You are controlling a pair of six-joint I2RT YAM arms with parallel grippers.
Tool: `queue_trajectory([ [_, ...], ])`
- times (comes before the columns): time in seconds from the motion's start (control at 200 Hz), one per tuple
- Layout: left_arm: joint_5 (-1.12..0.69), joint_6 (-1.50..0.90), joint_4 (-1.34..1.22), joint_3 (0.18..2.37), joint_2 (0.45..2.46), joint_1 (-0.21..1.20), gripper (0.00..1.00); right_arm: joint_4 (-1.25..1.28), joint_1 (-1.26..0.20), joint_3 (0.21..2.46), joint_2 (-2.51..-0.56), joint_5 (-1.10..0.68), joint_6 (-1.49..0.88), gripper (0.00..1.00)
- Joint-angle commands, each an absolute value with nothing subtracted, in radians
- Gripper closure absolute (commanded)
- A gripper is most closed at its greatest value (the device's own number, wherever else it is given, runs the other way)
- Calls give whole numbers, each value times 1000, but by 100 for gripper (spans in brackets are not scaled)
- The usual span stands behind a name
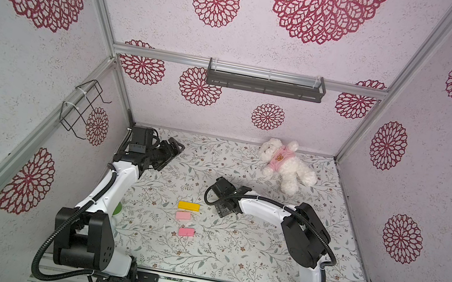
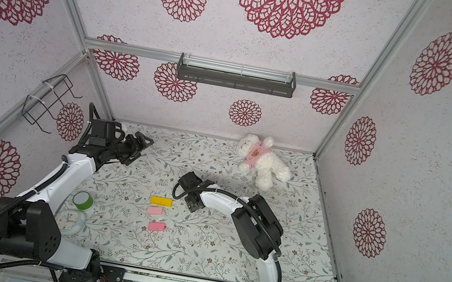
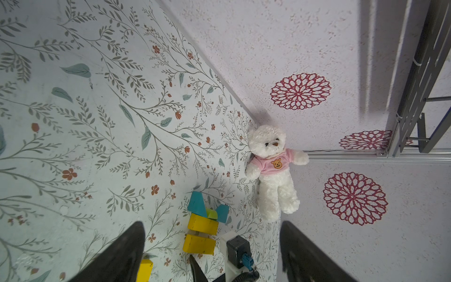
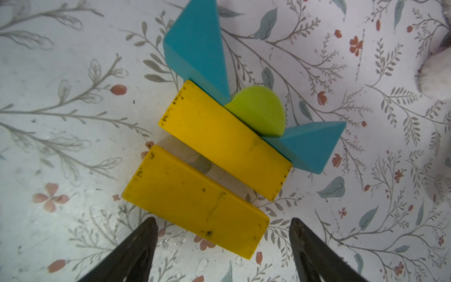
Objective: Assemble a carrot with building blocks
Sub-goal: Assemble the building block at the center of the board.
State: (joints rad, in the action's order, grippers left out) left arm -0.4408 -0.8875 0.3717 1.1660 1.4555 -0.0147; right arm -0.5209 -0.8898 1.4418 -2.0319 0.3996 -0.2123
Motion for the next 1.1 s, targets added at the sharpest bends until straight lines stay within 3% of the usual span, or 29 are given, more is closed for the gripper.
queue_trajectory([
  [0.0,-445,-891,356,1174,1453,-9,11,-542,-886,1452,-2010,417,-199,14],
  [0.155,-446,-889,356,1174,1452,-9,11,-553,-884,1394,-1949,403,-192,15],
  [0.495,-443,-890,356,1173,1456,-8,11,-424,-821,1288,-1882,104,-269,28],
  [0.721,-441,-888,358,1173,1455,-7,11,-416,-801,1290,-1897,112,-312,39],
  [1.096,-439,-887,360,1173,1457,-6,11,-410,-796,1313,-1928,128,-318,43],
])
